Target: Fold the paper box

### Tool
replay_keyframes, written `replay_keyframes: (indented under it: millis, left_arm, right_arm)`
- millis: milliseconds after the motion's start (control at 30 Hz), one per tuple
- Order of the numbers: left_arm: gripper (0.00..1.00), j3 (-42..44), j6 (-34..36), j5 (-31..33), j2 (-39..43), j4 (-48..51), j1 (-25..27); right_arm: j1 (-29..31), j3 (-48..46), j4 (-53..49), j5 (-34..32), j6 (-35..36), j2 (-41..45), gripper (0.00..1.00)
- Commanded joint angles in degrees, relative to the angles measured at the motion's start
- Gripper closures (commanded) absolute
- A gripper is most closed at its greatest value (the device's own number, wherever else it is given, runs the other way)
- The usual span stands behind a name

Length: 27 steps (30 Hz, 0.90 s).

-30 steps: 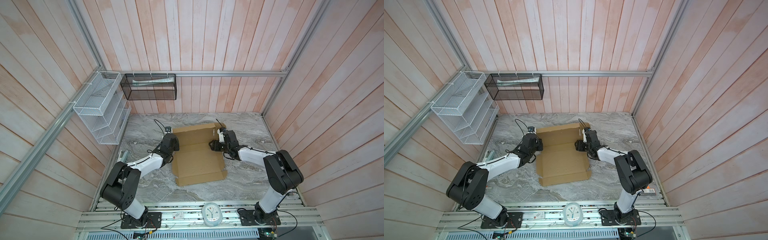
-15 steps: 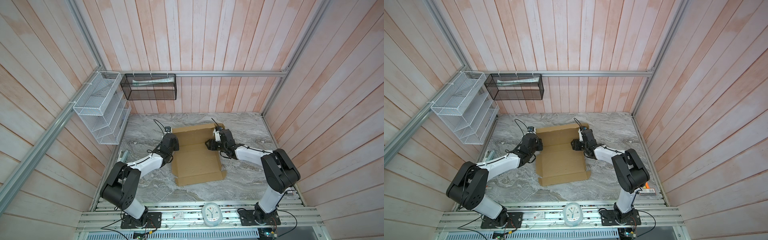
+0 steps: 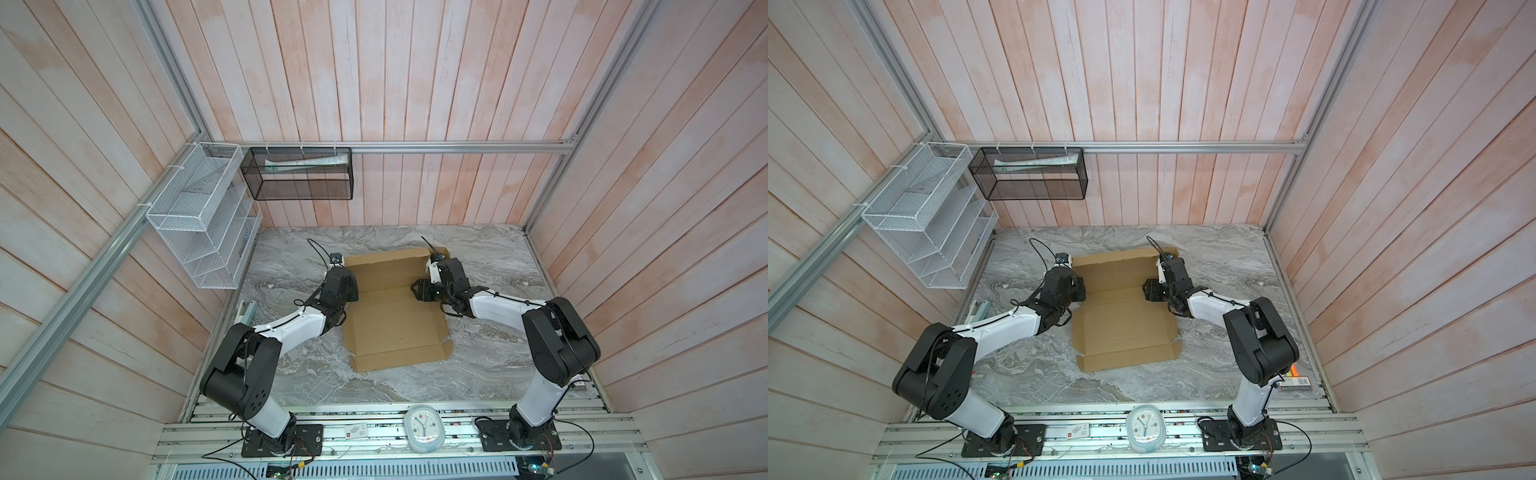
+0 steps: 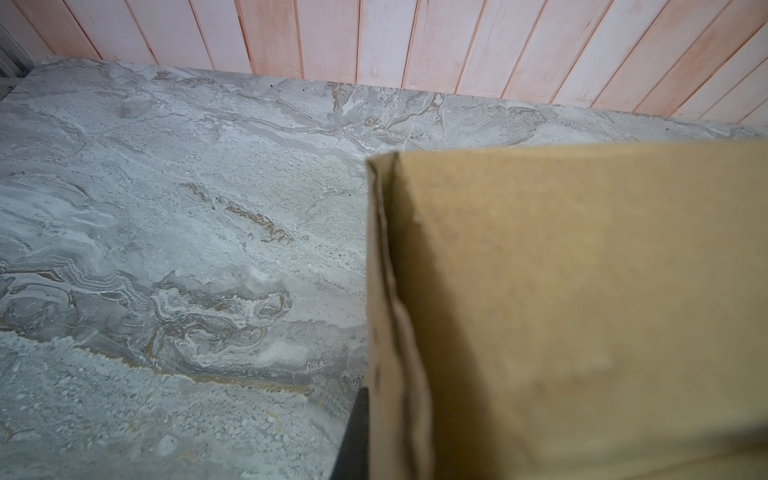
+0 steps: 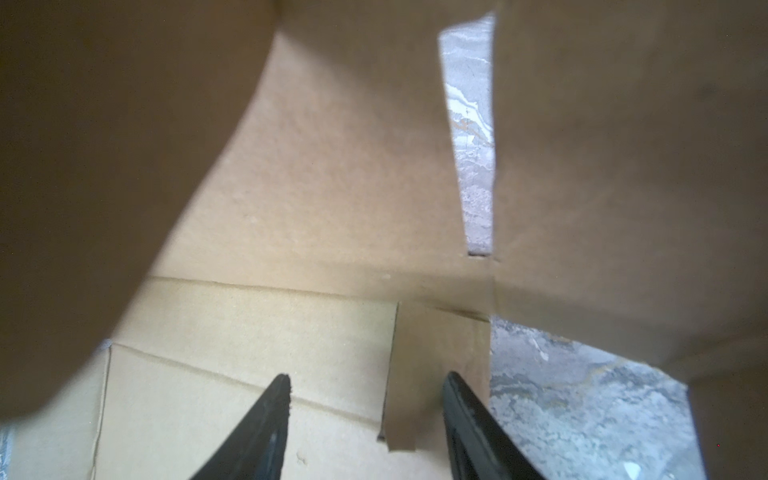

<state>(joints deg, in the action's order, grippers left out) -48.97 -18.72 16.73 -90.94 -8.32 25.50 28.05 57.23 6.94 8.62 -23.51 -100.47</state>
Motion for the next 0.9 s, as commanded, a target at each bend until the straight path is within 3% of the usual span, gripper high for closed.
replay_keyframes:
  millis: [0,300,567,867]
  left_arm:
    - [1.0,0.0,-1.4,-0.7,1.3,-1.5,-0.1]
    - [1.0,0.4,-1.6,-0.7,2.2,-1.4,-0.2]
    - [1.0,0.2,-1.6,-0.9,2.5,-0.9,-0.3]
    - [1.0,0.2,-1.3,-0.8,3.1,-0.4,-0.3]
  right_arm:
    - [0.6,-1.6,-2.8,-0.9,1.5,4.4,0.4]
    - [0.6,-7.0,-6.4,-2.2,1.0,11.4,0.41]
    - [0.5,-13.1,-8.9,-3.1,-0.5,16.5,0.57]
    - [-0.2,-19.6,-6.3,-3.7,-2.8,16.4,0.59]
